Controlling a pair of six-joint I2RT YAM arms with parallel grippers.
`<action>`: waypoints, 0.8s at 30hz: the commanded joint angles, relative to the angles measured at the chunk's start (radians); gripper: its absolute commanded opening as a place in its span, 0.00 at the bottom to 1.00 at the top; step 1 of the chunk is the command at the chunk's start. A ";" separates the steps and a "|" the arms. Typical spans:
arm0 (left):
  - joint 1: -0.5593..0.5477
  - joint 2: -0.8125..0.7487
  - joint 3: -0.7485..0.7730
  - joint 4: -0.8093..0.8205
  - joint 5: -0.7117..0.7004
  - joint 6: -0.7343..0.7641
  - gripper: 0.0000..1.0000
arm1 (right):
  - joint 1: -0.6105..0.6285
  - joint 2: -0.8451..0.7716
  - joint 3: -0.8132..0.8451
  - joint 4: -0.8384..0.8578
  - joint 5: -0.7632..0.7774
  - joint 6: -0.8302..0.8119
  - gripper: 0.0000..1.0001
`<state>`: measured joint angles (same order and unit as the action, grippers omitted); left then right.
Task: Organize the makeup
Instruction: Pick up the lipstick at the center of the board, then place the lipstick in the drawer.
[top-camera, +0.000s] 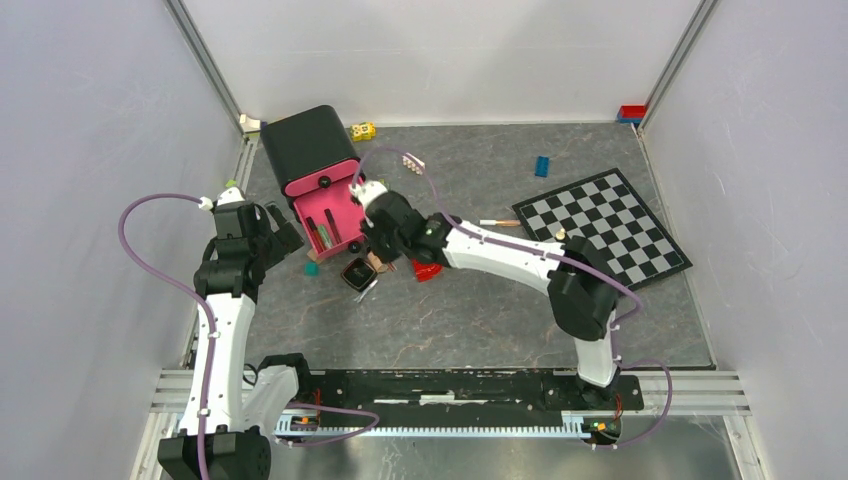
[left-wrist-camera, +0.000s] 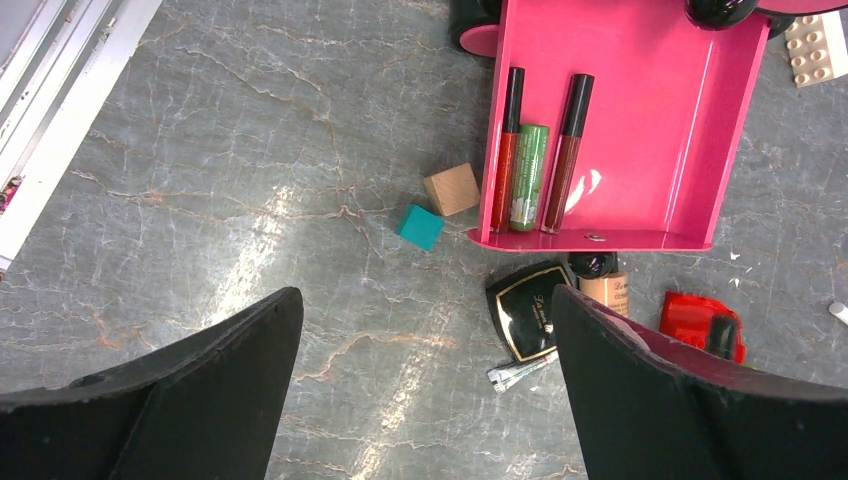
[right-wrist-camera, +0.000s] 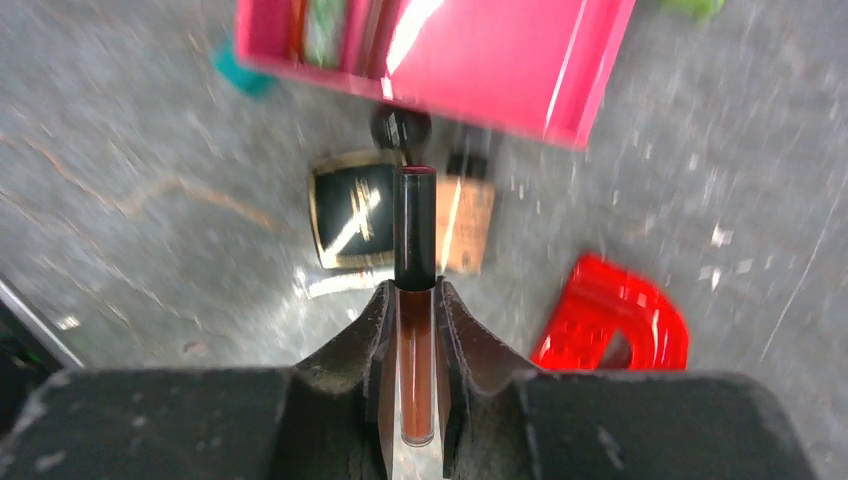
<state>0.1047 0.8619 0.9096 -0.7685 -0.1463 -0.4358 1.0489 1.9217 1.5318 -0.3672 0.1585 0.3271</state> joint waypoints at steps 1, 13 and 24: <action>0.002 -0.013 0.005 0.031 0.004 0.011 1.00 | -0.036 0.105 0.231 -0.031 -0.065 -0.063 0.09; 0.001 -0.011 0.005 0.031 0.006 0.009 1.00 | -0.126 0.273 0.399 0.144 -0.125 0.079 0.08; 0.001 -0.009 0.005 0.031 0.005 0.009 1.00 | -0.153 0.325 0.423 0.287 -0.152 0.175 0.08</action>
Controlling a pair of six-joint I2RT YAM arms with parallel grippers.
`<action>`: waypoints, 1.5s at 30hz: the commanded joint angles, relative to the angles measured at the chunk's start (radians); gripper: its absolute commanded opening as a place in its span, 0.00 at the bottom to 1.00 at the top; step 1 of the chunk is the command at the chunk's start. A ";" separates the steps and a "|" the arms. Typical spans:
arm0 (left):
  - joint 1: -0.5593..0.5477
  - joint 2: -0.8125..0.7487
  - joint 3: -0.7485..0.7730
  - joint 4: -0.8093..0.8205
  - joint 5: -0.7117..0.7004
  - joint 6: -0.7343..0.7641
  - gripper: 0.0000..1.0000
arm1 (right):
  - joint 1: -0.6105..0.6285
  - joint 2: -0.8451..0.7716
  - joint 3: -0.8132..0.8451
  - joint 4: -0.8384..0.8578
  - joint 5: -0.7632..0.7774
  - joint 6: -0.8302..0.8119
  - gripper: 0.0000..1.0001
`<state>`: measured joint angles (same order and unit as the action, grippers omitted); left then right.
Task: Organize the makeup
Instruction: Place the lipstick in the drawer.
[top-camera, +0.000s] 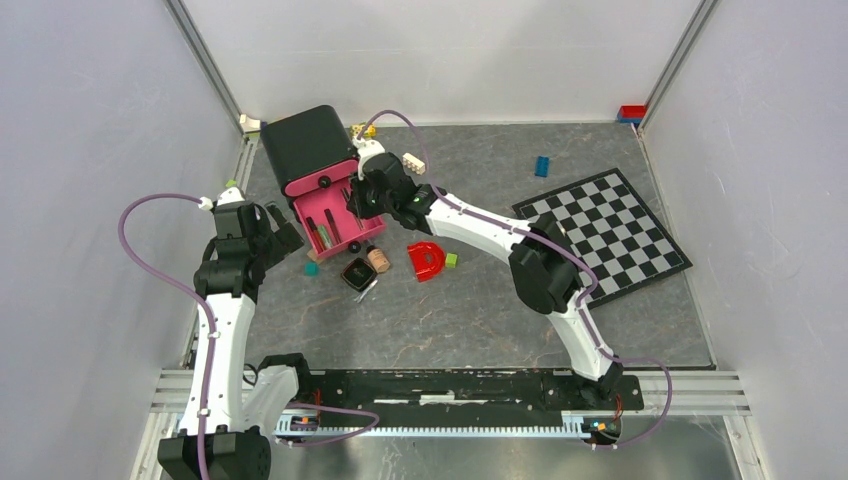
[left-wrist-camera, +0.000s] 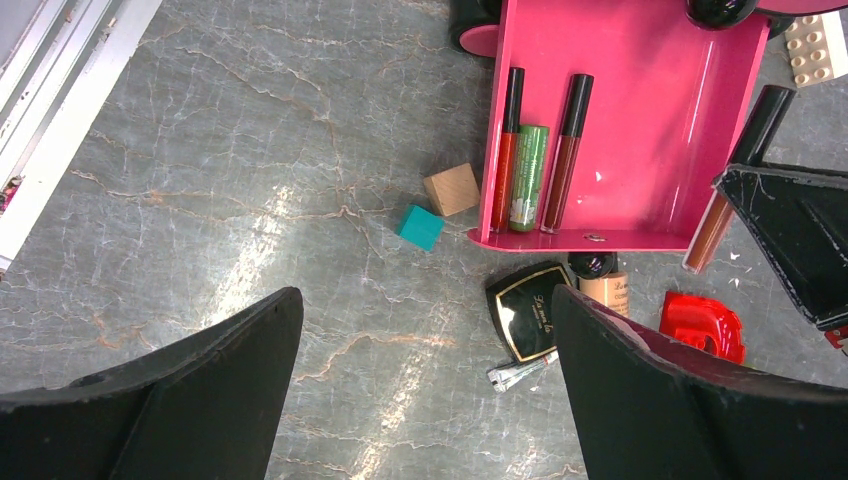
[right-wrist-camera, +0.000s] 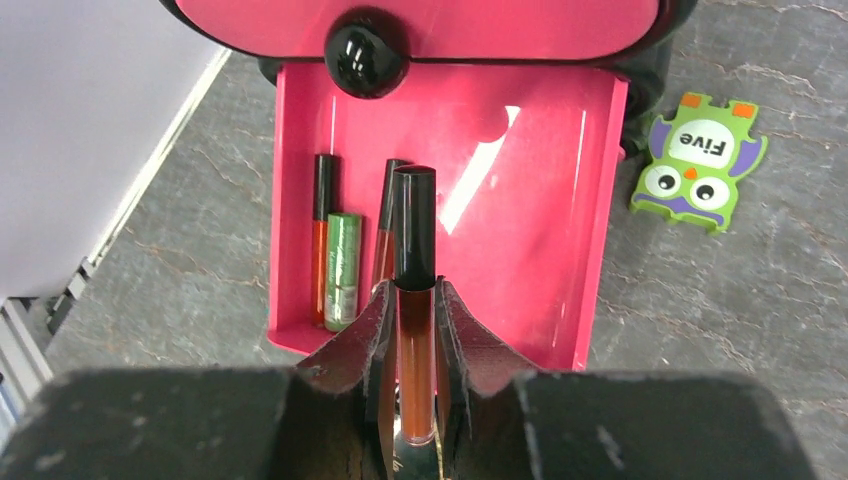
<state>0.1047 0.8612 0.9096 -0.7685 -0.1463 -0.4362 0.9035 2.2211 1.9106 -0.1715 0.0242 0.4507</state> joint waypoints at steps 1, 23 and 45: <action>0.001 -0.009 0.005 0.031 0.006 0.010 1.00 | -0.010 0.034 0.051 0.095 -0.020 0.056 0.07; 0.002 -0.006 0.005 0.031 0.008 0.010 1.00 | -0.028 0.164 0.123 0.177 0.000 0.102 0.07; 0.002 -0.007 0.005 0.031 0.010 0.010 1.00 | -0.026 0.252 0.168 0.239 -0.012 0.143 0.13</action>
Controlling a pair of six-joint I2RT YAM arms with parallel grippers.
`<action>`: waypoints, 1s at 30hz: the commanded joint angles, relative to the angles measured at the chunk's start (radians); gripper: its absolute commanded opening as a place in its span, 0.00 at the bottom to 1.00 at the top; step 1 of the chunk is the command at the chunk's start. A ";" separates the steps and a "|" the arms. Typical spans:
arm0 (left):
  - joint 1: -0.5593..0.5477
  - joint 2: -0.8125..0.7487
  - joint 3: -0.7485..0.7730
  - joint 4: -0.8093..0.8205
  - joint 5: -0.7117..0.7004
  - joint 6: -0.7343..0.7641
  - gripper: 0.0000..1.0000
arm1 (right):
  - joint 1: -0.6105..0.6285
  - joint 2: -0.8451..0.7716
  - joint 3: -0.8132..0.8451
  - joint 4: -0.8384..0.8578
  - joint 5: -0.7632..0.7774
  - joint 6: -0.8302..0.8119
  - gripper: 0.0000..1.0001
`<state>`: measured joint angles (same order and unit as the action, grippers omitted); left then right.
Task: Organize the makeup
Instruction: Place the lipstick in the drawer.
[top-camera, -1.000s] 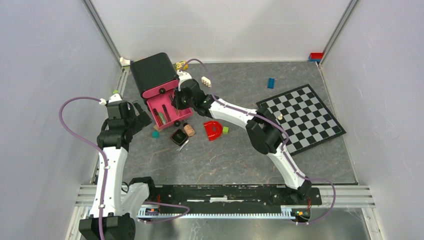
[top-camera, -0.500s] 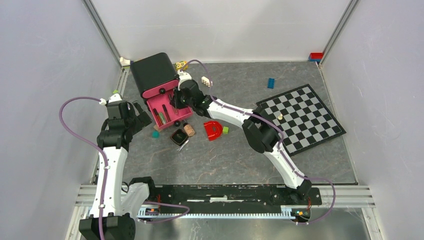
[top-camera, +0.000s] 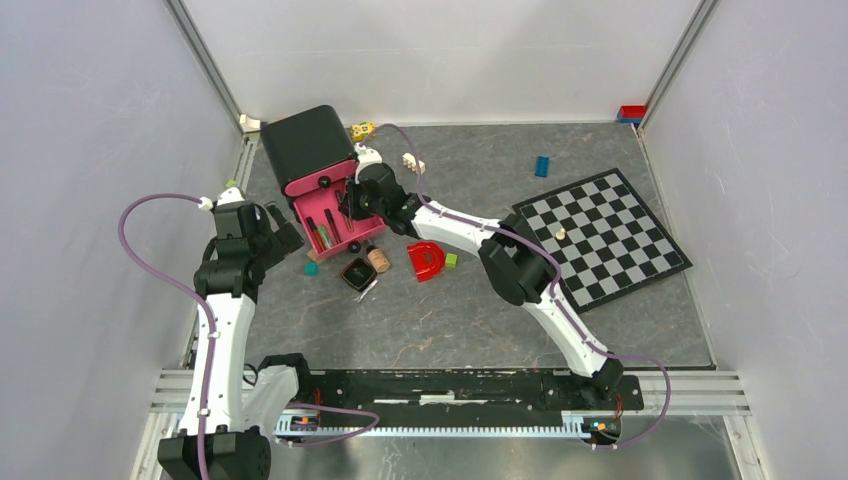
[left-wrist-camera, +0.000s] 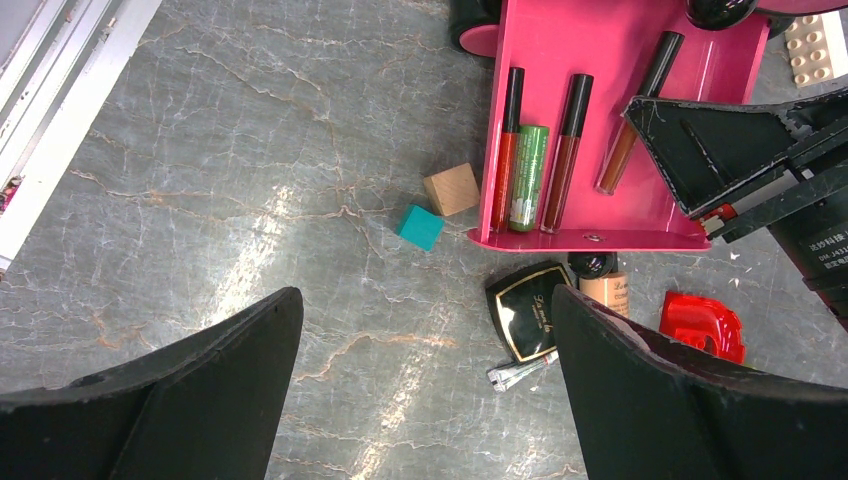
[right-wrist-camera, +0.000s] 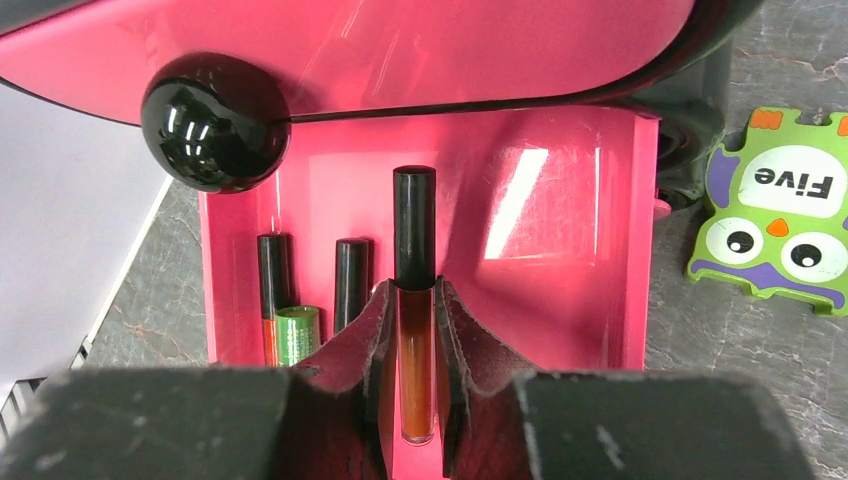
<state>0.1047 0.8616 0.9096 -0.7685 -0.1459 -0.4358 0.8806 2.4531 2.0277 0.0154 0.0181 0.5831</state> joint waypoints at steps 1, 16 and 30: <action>0.001 -0.007 0.005 0.031 0.010 0.009 1.00 | -0.005 0.022 0.051 0.055 -0.010 0.010 0.13; 0.001 -0.011 0.005 0.031 0.009 0.009 1.00 | 0.000 0.043 0.060 0.067 -0.012 0.027 0.23; 0.001 -0.010 0.005 0.032 0.008 0.011 1.00 | 0.001 -0.004 0.032 0.077 -0.008 0.014 0.30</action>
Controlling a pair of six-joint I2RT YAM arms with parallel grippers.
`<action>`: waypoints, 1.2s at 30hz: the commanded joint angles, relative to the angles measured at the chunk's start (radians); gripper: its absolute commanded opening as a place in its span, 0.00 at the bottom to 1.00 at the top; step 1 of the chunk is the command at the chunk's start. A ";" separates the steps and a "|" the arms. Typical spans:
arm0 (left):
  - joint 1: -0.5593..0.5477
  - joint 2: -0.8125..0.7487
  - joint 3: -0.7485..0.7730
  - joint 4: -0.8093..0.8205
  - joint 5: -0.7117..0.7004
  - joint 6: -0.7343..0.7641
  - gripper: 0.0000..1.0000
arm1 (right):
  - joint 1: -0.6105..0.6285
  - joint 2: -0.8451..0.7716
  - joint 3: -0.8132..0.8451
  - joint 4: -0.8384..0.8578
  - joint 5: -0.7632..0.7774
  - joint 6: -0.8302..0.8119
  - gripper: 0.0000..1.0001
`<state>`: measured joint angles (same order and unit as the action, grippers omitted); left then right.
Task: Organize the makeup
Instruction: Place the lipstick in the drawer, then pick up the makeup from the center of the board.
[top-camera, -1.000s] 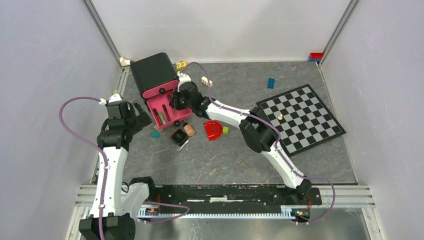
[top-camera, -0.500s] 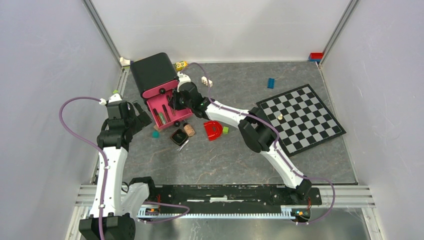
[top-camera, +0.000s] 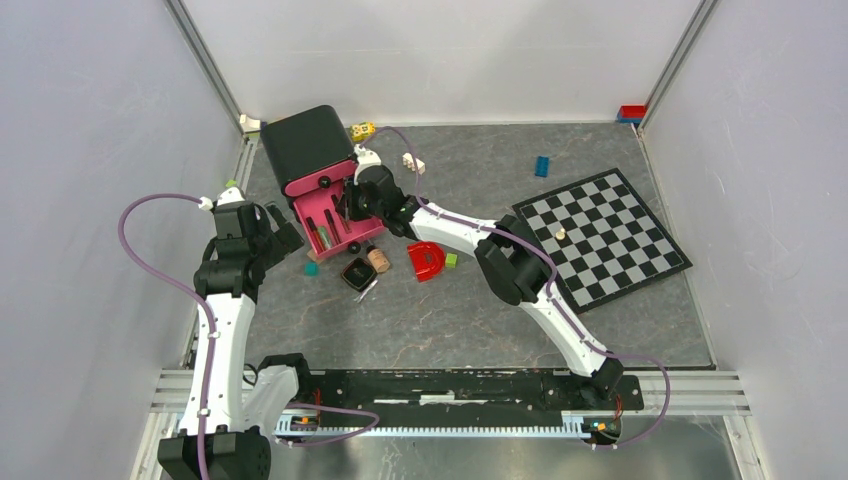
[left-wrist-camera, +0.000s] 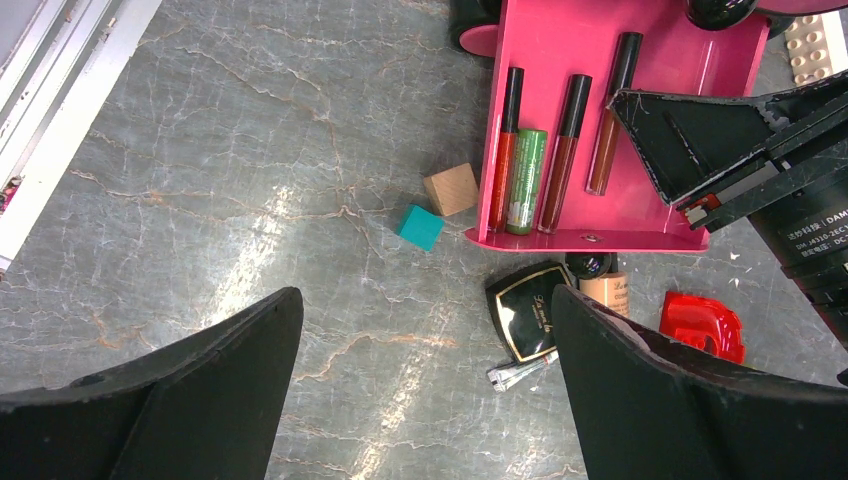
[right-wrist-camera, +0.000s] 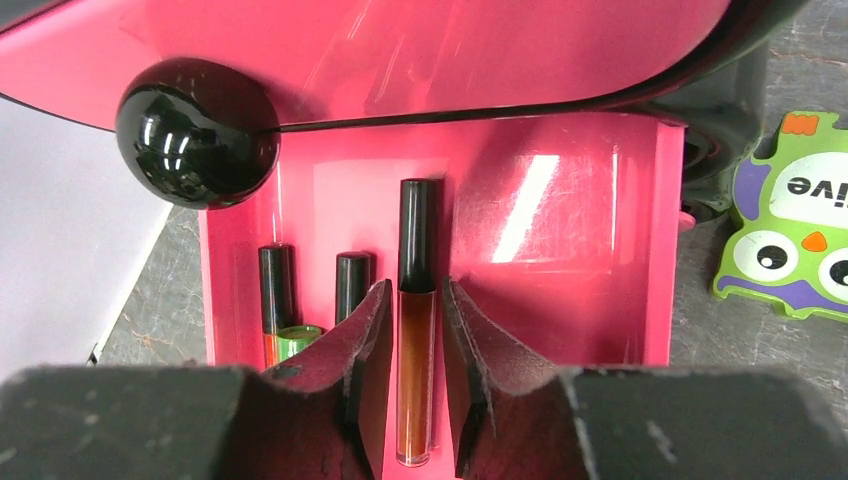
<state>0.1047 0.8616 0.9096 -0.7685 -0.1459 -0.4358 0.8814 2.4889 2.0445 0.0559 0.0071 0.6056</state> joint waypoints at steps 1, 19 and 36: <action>0.002 -0.011 0.005 0.031 0.007 0.010 1.00 | 0.001 -0.051 0.010 0.038 0.003 -0.011 0.30; 0.002 -0.010 0.005 0.031 0.006 0.009 1.00 | 0.004 -0.358 -0.217 0.045 0.051 -0.216 0.33; 0.002 -0.001 0.005 0.032 0.012 0.009 1.00 | -0.269 -0.642 -0.468 -0.503 -0.062 -0.985 0.59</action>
<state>0.1047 0.8616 0.9096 -0.7685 -0.1459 -0.4362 0.6964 1.8515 1.5635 -0.2050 0.0566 -0.1123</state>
